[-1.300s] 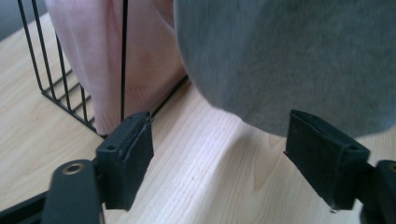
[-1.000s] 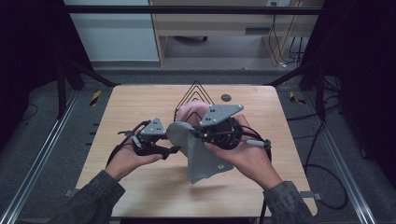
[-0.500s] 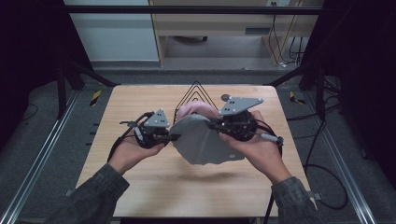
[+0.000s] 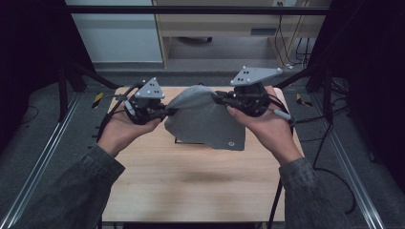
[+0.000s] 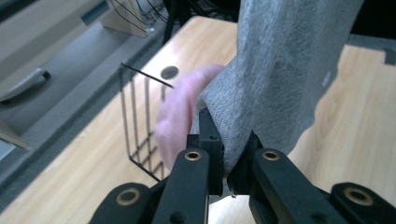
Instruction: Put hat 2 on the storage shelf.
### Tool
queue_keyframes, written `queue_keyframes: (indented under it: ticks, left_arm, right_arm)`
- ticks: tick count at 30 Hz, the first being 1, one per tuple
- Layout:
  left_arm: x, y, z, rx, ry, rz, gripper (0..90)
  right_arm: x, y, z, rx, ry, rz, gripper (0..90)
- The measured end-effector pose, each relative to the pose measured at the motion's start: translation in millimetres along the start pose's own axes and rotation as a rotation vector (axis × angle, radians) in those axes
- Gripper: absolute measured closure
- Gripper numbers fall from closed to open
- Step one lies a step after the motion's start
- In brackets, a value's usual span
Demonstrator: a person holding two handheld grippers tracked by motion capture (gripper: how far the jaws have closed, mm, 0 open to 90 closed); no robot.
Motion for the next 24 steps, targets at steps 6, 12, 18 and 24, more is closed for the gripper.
queue_keyframes:
  ticks: [6,12,18,24]
  left_arm:
    - [24.3,-15.9,-15.1,0.038,0.052,-0.005,86.5]
    - [42.4,-31.9,-22.1,0.083,0.083,-0.011,86.6]
    - [53.8,-47.5,-18.9,0.116,0.108,-0.024,86.7]
    - [60.6,-68.0,-2.2,0.160,0.125,-0.037,86.7]
  right_arm:
    - [30.2,11.9,-5.1,-0.014,0.046,-0.006,85.2]
    - [54.9,22.6,-7.9,-0.026,0.085,-0.019,85.2]
    - [66.9,35.3,-5.0,-0.038,0.099,-0.022,85.2]
    - [78.7,64.8,13.2,-0.047,0.139,-0.001,85.2]
Point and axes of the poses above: each handheld gripper's, and its own axes: z roughly forward along the jaws, x roughly out of its top, y roughly to its right, the point moved 9 cm from there along z, roughly forward along the jaws, and after that the axes turned 8 degrees about z, right-handed, at the moved point
